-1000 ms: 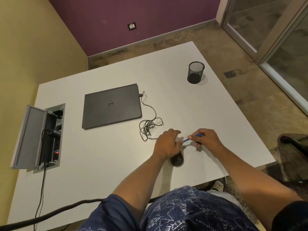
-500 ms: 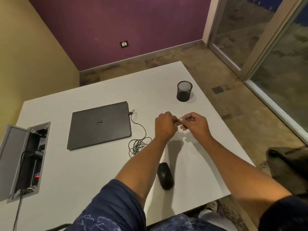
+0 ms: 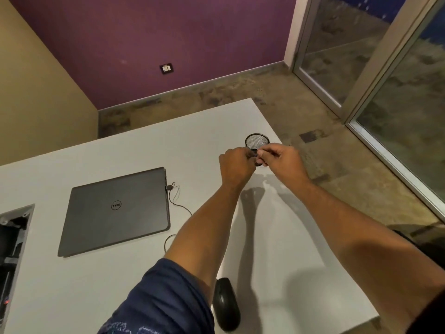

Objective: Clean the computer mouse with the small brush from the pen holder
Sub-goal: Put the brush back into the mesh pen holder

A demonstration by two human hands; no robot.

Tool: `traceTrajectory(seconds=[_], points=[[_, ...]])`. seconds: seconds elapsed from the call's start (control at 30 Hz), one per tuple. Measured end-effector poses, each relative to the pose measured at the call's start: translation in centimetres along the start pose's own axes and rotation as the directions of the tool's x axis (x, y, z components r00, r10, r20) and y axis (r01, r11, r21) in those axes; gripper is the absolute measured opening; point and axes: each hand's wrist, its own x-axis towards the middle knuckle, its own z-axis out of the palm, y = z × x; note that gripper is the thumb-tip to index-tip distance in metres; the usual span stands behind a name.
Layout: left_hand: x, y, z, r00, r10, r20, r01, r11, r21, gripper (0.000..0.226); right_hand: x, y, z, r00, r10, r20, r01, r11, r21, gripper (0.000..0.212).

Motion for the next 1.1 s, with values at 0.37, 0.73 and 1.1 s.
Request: traceTrajectory(seconds=[0.37, 0.73, 1.1], points=[[4.8, -2.8, 3.4, 0.961, 0.115, 0.252, -0.184, 0.945, 0.269, 0.062, 5.5, 1.6, -1.0, 0.964, -0.248, -0.094, 0.175, 0.863, -0.473, 0.023], [3.5, -4.6, 5.8, 0.926, 0.087, 0.368, -0.248, 0.875, 0.416, 0.076, 7.9, 4.8, 1.1, 0.991, 0.014, 0.133, 0.07, 0.794, -0.604, 0.033], [2.9, -3.9, 5.4, 0.917, 0.037, 0.397, -0.215, 0.885, 0.412, 0.088, 6.6, 5.8, 1.3, 0.986, 0.062, 0.157, 0.05, 0.783, -0.62, 0.051]])
